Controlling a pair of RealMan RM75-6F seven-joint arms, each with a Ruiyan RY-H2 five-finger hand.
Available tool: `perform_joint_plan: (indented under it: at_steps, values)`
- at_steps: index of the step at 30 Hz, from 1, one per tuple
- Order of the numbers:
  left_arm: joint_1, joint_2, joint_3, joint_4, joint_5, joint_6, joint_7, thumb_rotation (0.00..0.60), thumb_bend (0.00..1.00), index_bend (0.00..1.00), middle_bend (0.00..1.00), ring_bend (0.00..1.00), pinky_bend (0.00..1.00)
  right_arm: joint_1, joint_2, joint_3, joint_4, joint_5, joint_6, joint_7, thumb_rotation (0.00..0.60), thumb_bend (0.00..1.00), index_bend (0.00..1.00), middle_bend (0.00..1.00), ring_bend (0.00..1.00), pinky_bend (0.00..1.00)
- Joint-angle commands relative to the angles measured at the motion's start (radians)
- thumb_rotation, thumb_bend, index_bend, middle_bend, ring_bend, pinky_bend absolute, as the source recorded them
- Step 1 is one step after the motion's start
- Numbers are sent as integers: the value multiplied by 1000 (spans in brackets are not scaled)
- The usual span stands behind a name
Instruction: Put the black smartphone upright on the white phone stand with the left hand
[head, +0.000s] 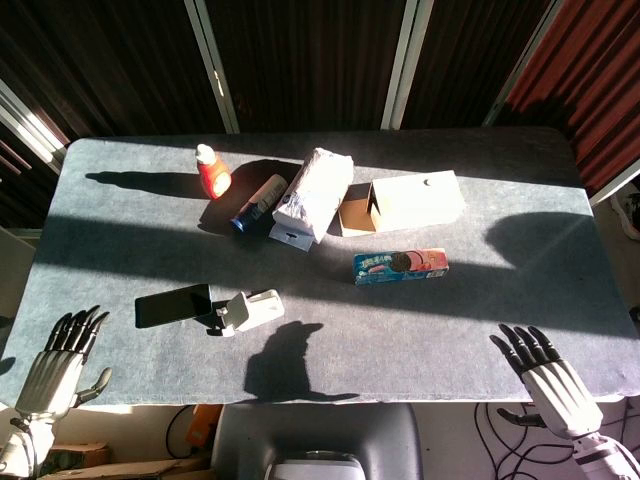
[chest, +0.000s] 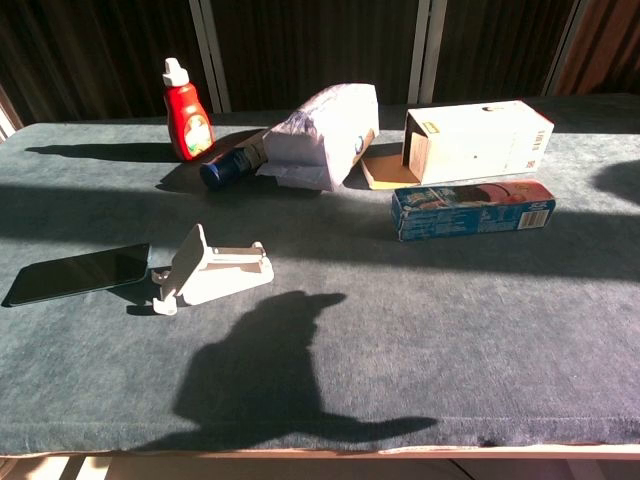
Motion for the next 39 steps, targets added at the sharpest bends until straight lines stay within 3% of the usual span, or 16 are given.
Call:
perform_joint_plan:
  at_steps: [1, 3, 6, 14, 18, 24, 30, 39]
  values:
    - [-27, -16, 9, 8, 42, -31, -114, 600, 304, 0, 0, 0, 0, 0, 3, -1, 0, -2, 0, 5, 600, 235, 0, 0, 0, 0]
    - [-67, -26, -3, 10, 25, -102, -107, 600, 299, 0, 0, 0, 0, 0, 3, -1, 3, 3, -2, 6, 600, 234, 0, 0, 0, 0]
    - [-143, -30, -45, -21, -74, -256, 29, 600, 296, 0, 0, 0, 0, 3, 1, -1, 4, 4, -11, 2, 600, 234, 0, 0, 0, 0]
    - [-313, -119, -186, -59, -467, -465, 423, 600, 305, 0, 0, 0, 0, 13, -7, -4, -1, 2, -37, -17, 600, 234, 0, 0, 0, 0]
    - [-386, -166, -213, -21, -613, -497, 547, 600, 309, 0, 5, 0, 6, 19, -10, -3, -4, 6, -52, -26, 600, 234, 0, 0, 0, 0]
    - [-497, -208, -201, 8, -876, -501, 783, 600, 323, 0, 8, 0, 6, 24, -12, -3, -6, 12, -64, -33, 600, 234, 0, 0, 0, 0]
    - [-562, -237, -181, -18, -1027, -460, 885, 600, 322, 0, 22, 0, 15, 25, -12, -5, -8, 10, -65, -36, 600, 234, 0, 0, 0, 0]
    - [-639, -310, -183, 3, -1151, -402, 938, 600, 307, 0, 115, 6, 62, 27, -12, -8, -7, 7, -67, -37, 600, 234, 0, 0, 0, 0]
